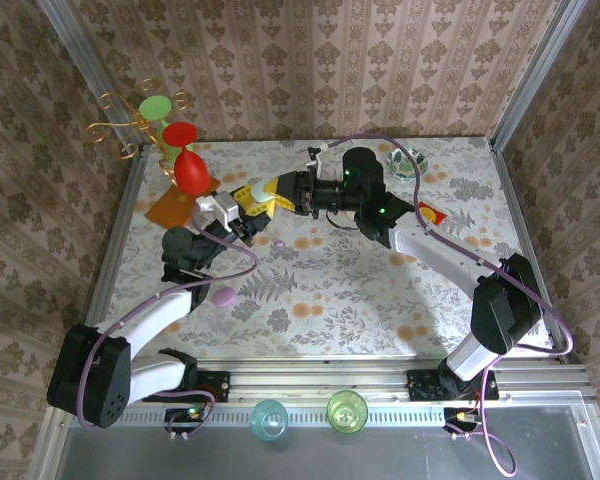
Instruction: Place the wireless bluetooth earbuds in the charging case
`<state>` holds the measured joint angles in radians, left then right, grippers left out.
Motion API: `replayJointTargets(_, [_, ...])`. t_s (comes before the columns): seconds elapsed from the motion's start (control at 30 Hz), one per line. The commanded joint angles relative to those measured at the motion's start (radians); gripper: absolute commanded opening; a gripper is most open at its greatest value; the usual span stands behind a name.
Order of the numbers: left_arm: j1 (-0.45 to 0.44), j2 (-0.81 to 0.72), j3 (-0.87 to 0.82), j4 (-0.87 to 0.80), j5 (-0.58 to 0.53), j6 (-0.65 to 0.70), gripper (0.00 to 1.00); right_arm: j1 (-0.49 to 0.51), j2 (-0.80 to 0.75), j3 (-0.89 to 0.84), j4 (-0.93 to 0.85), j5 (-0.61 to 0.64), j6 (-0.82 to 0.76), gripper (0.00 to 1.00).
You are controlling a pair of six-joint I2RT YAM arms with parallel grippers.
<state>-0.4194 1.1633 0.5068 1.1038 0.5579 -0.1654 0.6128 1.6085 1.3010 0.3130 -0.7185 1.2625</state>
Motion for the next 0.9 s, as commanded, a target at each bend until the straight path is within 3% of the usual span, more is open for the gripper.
replayJointTargets(0.0, [-0.009,-0.003,0.027,-0.008,0.012,0.001,0.29,0.002,0.005,-0.012,0.047,-0.022,0.005,0.24])
replayJointTargets(0.2, [-0.007,-0.060,0.011,-0.187,-0.002,0.129,0.66,-0.028,-0.037,-0.051,-0.024,0.057,-0.073,0.24])
replayJointTargets(0.33, [-0.008,-0.119,0.000,-0.374,-0.010,0.250,0.79,-0.077,-0.081,-0.107,-0.134,0.166,-0.156,0.23])
replayJointTargets(0.5, [-0.021,-0.167,0.019,-0.625,0.010,0.366,0.84,-0.155,-0.119,-0.208,-0.265,0.323,-0.253,0.23])
replayJointTargets(0.6, [-0.054,-0.164,0.037,-0.733,0.024,0.414,0.85,-0.212,-0.116,-0.251,-0.308,0.355,-0.307,0.24])
replayJointTargets(0.87, [-0.142,-0.102,0.050,-0.779,0.012,0.442,0.86,-0.302,-0.011,-0.290,-0.405,0.450,-0.422,0.24])
